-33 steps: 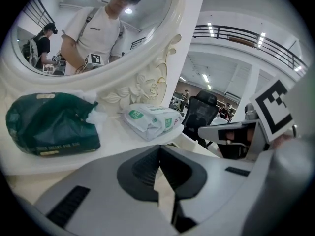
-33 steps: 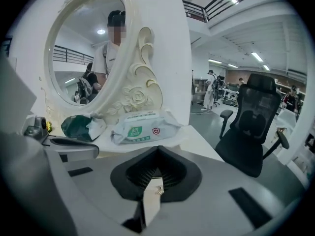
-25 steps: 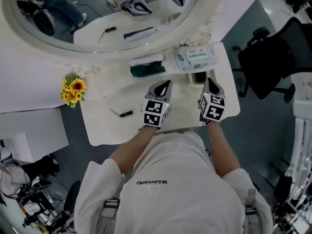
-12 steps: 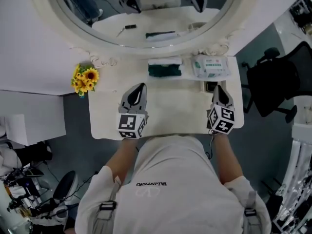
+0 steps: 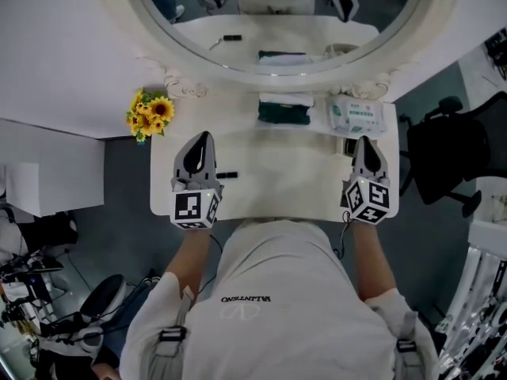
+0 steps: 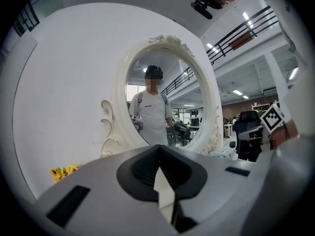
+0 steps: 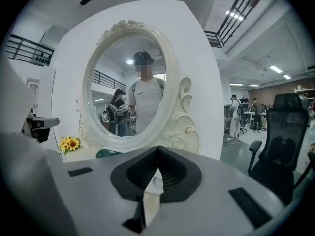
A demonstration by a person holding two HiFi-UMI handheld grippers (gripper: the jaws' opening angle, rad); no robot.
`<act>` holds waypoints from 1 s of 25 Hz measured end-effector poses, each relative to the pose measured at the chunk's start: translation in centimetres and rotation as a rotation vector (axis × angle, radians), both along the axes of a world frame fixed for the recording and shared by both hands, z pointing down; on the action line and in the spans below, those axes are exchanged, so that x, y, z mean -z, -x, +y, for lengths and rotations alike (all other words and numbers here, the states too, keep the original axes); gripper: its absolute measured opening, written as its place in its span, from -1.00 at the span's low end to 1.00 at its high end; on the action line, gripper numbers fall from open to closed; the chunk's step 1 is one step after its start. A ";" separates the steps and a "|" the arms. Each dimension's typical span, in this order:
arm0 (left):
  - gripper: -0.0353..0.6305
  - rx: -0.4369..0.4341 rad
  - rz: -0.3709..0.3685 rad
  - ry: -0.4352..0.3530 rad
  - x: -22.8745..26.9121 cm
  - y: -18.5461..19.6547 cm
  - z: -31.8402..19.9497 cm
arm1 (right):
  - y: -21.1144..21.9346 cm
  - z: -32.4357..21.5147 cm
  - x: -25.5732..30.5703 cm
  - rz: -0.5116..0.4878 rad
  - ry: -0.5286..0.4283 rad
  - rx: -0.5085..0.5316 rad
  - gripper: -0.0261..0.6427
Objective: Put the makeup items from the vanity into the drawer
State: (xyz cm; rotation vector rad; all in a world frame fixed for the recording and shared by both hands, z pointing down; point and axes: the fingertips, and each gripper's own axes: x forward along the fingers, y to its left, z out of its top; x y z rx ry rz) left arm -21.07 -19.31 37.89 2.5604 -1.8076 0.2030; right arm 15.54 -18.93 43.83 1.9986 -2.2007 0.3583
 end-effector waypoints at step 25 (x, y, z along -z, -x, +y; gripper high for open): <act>-0.89 0.030 0.058 0.031 -1.5 -0.3 0.0 | 0.9 0.2 0.0 0.036 0.029 0.008 -0.90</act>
